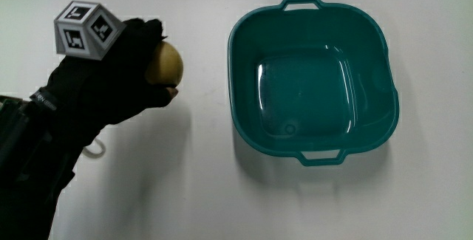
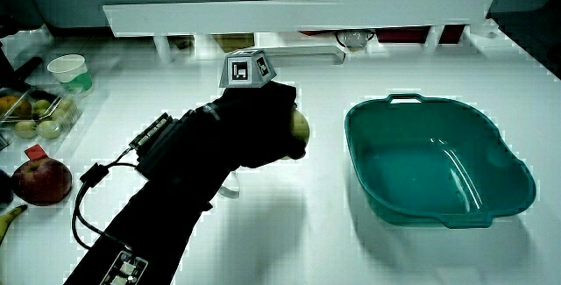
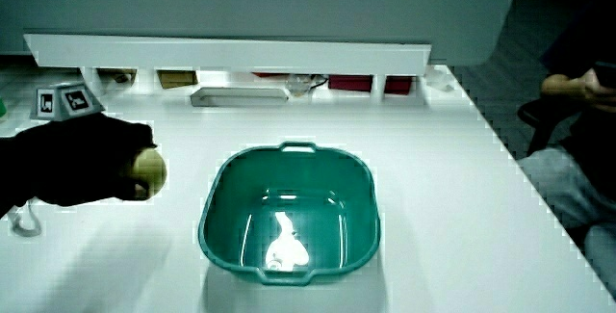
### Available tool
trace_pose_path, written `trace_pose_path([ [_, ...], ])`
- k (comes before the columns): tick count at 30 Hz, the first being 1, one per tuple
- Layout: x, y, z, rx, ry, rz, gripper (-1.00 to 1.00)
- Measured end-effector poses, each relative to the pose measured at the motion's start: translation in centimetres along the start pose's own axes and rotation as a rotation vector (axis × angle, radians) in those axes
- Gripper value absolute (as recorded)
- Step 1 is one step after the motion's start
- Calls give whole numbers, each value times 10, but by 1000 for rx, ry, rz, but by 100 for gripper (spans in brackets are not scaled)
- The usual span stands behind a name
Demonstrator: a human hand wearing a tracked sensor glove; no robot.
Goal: Place pear on desk
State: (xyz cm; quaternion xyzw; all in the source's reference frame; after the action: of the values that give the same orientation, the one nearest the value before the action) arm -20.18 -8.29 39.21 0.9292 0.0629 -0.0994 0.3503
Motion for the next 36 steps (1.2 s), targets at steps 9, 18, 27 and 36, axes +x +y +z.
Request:
trace_pose_path([
  [9,-12,4,-7,-25,-40,20,0],
  [18,-22,5,-12,-59,-86,38,-21],
  [27,-21,-2,-14,-77,-69,62,-68],
  [36,10,-50,7,-31,87,77,-100],
])
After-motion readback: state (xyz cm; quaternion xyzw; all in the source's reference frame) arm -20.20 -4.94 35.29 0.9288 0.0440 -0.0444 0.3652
